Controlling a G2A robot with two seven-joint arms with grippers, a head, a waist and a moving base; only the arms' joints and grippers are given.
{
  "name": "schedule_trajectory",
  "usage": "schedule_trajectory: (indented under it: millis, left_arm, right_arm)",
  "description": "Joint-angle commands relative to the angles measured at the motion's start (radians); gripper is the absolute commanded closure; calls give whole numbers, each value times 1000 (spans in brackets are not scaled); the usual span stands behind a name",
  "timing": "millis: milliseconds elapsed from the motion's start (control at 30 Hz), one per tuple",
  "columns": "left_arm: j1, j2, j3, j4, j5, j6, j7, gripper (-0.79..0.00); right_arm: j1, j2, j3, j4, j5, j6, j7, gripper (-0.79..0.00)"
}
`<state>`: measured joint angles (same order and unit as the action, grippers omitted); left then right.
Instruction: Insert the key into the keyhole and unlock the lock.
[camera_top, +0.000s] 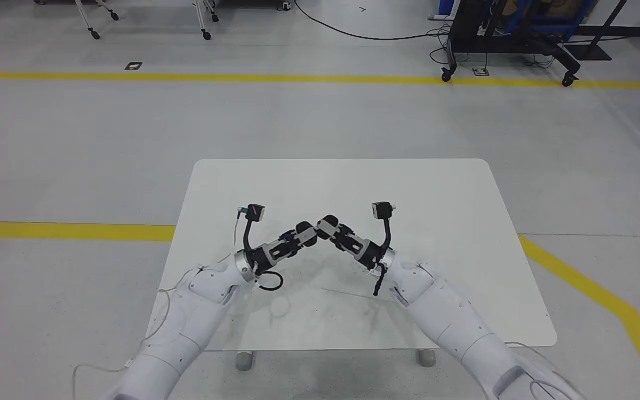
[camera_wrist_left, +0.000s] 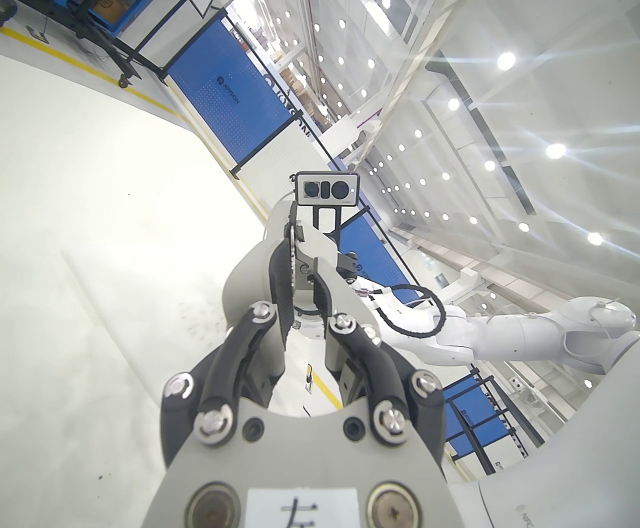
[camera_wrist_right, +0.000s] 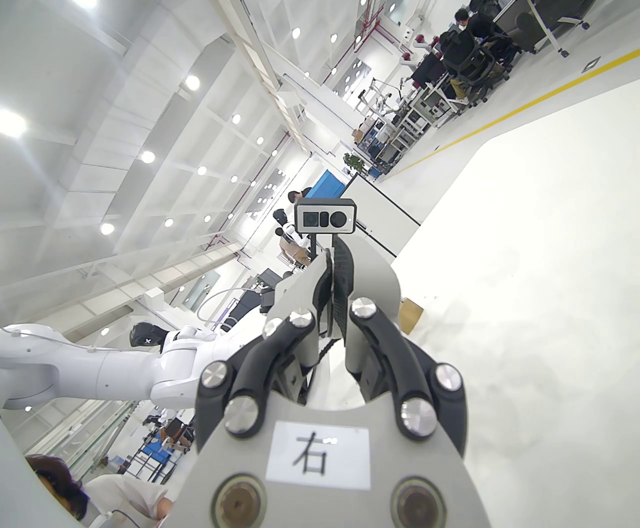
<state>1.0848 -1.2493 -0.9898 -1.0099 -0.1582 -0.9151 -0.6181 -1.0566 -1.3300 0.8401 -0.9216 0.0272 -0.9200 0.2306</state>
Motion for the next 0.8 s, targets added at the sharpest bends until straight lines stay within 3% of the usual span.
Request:
schedule_trajectory:
  millis: [0,133,167,200,767]
  left_arm:
    - [2,0,0,-3,14,5,11,0]
    - [7,-1,-1,-8,23,13,32,0]
    - [8,-1,-2,-10,22,17,37,0]
    - [9,-1,-3,-13,20,20,42,0]
    - [28,0,-25,-42,-3,69,97,0]
  right_arm:
    - [-2,-1,4,-2,-4,1,0,0]
    - [-7,-1,12,-6,-12,3,1,-3]
    - [-9,-1,14,-8,-15,5,2,-360]
    - [-10,-1,15,-9,-18,10,6,-785]
    - [-11,-1,16,-10,-20,14,9,-785]
